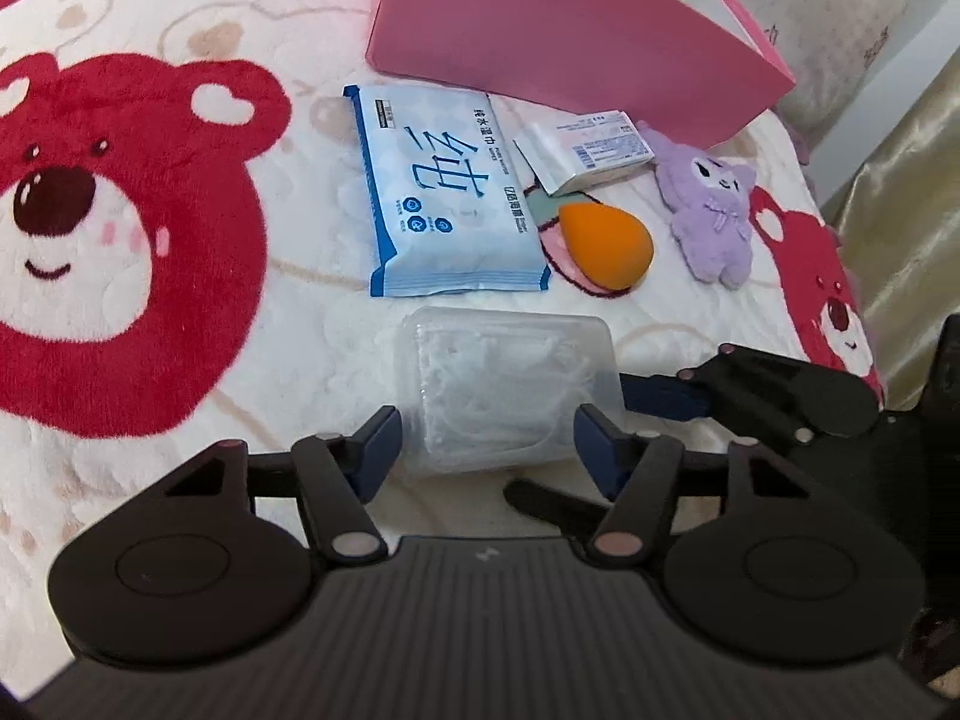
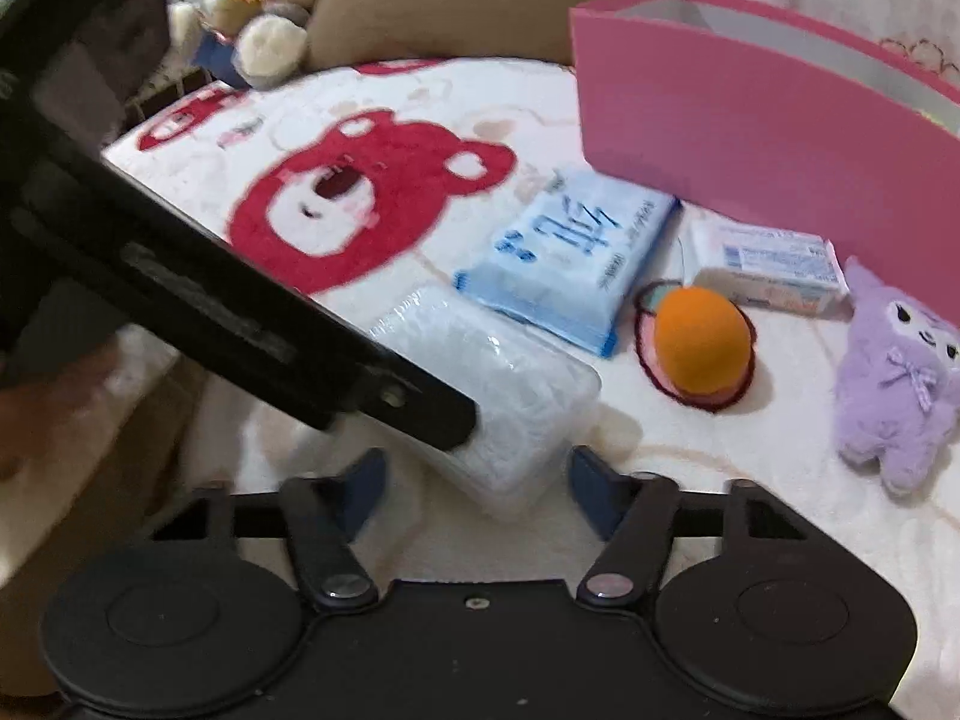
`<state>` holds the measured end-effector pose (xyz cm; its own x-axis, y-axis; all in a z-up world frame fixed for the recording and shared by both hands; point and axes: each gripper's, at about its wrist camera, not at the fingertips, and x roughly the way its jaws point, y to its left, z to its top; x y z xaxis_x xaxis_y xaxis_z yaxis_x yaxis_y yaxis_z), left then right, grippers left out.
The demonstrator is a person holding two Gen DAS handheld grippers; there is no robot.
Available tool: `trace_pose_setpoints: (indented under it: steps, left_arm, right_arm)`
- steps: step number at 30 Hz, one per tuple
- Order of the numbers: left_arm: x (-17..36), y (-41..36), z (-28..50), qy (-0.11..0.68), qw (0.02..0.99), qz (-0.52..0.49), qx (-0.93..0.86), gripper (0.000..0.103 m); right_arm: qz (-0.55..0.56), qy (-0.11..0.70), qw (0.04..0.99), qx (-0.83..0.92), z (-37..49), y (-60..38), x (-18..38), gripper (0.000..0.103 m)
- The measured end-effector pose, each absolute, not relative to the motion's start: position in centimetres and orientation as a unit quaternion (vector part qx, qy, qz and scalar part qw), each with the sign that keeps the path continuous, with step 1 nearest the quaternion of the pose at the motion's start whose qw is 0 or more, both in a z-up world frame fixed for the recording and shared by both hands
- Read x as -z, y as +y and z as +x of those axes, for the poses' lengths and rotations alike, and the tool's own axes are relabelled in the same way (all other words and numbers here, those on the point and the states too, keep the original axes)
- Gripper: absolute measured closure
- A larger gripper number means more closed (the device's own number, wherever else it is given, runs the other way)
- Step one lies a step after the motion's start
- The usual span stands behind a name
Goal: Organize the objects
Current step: 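Close the left gripper on the clear plastic case while the right gripper closes on it, then lift the clear case with both grippers and carry it into the pink box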
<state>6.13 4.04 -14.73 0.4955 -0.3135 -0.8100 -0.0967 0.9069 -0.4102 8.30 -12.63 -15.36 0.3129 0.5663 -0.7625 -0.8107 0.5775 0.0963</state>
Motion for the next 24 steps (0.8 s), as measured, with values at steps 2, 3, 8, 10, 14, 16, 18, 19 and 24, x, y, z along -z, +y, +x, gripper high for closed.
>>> trace_pose_setpoints:
  steps: [2,3,8,10,14,16,18,19,24]
  left_arm:
    - [15.0,4.2,6.1,0.497,0.837,-0.219,0.063,0.041]
    - [15.1,4.3,6.1,0.495,0.837,-0.225,0.06,0.04]
    - [15.1,3.9,5.7,0.493,0.841,-0.215,0.064,0.041]
    - [14.7,3.7,5.3,0.491,0.843,-0.209,0.072,0.041]
    - [13.6,3.5,4.7,0.486,0.844,-0.208,0.092,0.041]
    - [12.6,3.1,4.5,0.485,0.845,-0.198,0.105,0.043]
    - [11.3,2.7,4.2,0.482,0.851,-0.177,0.114,0.043]
    - [10.7,2.5,4.0,0.479,0.853,-0.168,0.118,0.043]
    - [7.0,2.4,3.1,0.458,0.868,-0.142,0.131,0.043]
  right_arm:
    - [-0.15,0.389,0.802,-0.427,8.2,-12.7,15.5,0.037]
    - [-0.152,0.385,0.806,-0.422,7.9,-12.6,15.6,0.037]
    - [-0.171,0.376,0.814,-0.408,7.1,-12.3,15.1,0.037]
    - [-0.167,0.38,0.815,-0.404,7.0,-12.5,14.4,0.037]
    - [-0.181,0.371,0.822,-0.392,6.0,-12.8,12.8,0.037]
    - [-0.206,0.354,0.831,-0.377,4.9,-12.8,11.8,0.037]
    - [-0.212,0.343,0.84,-0.363,4.0,-12.8,10.9,0.037]
    - [-0.213,0.339,0.844,-0.358,3.7,-12.8,10.2,0.037]
    - [-0.203,0.316,0.861,-0.344,2.9,-13.0,7.0,0.037]
